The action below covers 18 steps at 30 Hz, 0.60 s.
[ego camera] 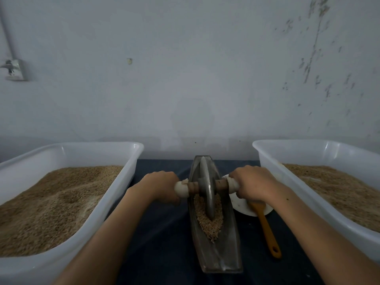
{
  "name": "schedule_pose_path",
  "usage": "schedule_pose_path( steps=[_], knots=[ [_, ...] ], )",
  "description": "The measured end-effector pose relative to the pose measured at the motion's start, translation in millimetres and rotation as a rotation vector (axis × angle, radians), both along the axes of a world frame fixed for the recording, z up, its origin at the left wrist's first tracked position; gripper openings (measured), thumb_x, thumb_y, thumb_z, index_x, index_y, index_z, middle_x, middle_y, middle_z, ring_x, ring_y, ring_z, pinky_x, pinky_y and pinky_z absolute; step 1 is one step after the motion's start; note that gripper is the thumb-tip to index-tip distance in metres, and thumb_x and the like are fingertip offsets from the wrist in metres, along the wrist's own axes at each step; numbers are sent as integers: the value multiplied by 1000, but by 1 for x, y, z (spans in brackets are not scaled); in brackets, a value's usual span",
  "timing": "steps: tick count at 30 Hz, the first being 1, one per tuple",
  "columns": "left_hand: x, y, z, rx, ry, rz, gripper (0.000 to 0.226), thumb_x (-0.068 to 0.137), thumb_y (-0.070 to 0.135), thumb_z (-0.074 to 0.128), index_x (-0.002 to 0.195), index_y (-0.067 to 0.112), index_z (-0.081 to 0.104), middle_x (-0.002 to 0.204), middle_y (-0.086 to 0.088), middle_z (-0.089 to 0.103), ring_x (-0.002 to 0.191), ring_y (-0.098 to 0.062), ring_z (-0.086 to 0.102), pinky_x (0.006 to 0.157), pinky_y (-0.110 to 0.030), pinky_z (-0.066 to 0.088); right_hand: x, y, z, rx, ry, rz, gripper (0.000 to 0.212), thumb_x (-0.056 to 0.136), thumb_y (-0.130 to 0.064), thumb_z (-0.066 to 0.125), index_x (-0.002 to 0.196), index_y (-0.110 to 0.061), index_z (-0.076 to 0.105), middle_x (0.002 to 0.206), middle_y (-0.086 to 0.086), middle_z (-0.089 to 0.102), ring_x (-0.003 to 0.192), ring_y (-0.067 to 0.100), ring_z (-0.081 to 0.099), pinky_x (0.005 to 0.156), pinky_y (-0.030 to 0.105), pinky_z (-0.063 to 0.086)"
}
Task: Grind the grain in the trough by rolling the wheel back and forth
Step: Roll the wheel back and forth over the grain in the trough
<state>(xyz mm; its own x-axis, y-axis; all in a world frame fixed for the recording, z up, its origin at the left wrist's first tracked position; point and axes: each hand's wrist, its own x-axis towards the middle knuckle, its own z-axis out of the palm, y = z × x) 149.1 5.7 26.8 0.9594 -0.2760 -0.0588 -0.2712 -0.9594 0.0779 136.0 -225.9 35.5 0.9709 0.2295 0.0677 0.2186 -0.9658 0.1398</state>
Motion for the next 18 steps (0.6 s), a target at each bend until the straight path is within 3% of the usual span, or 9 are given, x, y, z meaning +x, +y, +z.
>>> schedule_pose_path(
  steps=[5, 8, 13, 18],
  knots=[
    [1, -1, 0, 12, -17, -10, 33, 75, 35, 72, 105, 25, 61, 91, 5, 59, 88, -17, 59, 83, -34, 49, 2, -1, 0, 6, 31, -8, 24, 86, -21, 61, 109, -27, 60, 88, -3, 57, 83, 16, 57, 80, 31, 49],
    [3, -1, -4, 31, -146, -22, 24, 77, 38, 70, 95, 29, 56, 83, 10, 54, 82, -13, 55, 72, -29, 41, 4, -2, -8, 57, -58, 6, 17, 88, -22, 58, 101, -32, 58, 94, -4, 63, 87, 17, 60, 81, 32, 50],
    [3, -4, -10, 59, -381, -7, 20, 79, 41, 64, 89, 30, 50, 89, 8, 60, 76, -12, 50, 68, -29, 36, 7, -4, -18, 124, -190, 8, 15, 89, -22, 54, 81, -32, 47, 82, -8, 57, 80, 16, 58, 75, 32, 48],
    [3, -4, -8, 82, -306, -3, 23, 79, 40, 65, 97, 27, 56, 96, 5, 63, 78, -12, 50, 70, -29, 38, 8, -4, -14, 101, -125, -3, 10, 88, -21, 57, 90, -30, 56, 90, -5, 63, 84, 17, 60, 80, 35, 51]
  ],
)
